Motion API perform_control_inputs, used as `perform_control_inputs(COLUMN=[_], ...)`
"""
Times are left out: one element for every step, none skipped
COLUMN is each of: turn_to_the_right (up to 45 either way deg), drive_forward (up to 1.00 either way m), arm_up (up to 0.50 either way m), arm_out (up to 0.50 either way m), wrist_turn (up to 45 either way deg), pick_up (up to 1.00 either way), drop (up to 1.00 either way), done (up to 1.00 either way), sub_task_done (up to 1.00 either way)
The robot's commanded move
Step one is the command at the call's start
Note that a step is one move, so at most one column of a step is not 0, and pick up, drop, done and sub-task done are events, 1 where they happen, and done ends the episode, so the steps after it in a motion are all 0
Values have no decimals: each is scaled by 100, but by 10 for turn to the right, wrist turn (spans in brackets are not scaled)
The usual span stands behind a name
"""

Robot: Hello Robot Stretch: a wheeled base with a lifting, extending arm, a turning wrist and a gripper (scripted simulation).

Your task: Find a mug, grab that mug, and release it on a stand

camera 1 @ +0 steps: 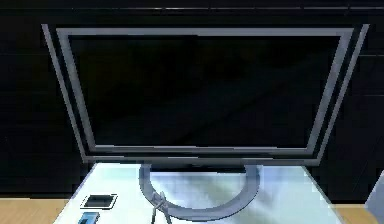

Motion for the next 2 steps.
perform_control_inputs(turn_to_the_right=[-360, 450], drive_forward=[0, 0], arm_up=[0, 0], arm_out=[0, 0], wrist_turn=[0, 0], pick_up=[0, 0], drop=[0, 0], done=[0, 0], sub_task_done=[0, 0])
